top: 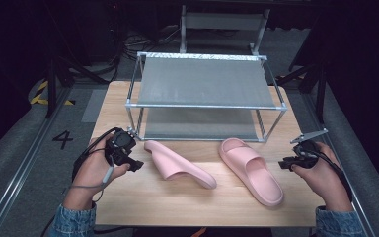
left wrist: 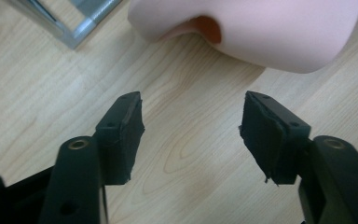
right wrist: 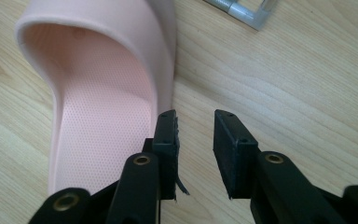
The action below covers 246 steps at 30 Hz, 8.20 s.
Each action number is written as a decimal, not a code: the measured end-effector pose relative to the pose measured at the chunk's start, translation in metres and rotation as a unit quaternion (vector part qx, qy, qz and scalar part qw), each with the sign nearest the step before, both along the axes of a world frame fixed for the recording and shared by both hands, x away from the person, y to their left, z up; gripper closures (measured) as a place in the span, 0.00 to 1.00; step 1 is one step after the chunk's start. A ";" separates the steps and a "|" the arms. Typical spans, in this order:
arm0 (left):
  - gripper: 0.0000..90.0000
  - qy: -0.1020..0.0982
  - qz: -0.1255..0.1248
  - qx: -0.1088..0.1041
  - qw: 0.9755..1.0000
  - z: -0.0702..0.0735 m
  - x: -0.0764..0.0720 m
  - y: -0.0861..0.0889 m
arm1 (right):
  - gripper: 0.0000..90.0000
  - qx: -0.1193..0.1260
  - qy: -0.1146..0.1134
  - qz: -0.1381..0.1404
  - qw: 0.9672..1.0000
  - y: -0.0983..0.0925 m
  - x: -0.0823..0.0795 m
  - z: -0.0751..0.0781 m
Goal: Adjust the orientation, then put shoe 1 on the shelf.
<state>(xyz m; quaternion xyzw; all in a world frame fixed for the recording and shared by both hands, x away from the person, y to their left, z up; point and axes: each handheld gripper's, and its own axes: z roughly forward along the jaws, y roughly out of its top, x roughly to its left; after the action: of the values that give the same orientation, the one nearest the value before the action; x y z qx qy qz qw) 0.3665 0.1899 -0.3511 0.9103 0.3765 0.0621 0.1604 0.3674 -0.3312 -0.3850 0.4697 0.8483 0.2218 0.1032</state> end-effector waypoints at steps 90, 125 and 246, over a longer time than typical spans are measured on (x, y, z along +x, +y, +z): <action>0.71 -0.106 -0.061 -0.108 0.987 -0.009 0.039 -0.111 | 0.71 -0.006 -0.007 -0.067 0.998 -0.039 -0.047 -0.016; 0.81 -0.065 -0.081 -0.089 0.991 -0.065 0.033 -0.154 | 0.69 -0.004 -0.011 -0.065 0.998 -0.036 -0.047 -0.018; 0.92 -0.031 -0.041 -0.135 0.990 0.067 -0.007 -0.099 | 0.68 0.004 -0.016 -0.031 0.999 -0.024 -0.023 -0.017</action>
<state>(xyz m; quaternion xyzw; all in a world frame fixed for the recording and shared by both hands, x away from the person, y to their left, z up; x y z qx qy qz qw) 0.3598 0.0913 -0.2839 0.8926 0.3389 0.0325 0.2957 0.3442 -0.3556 -0.4018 0.4922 0.8308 0.2295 0.1215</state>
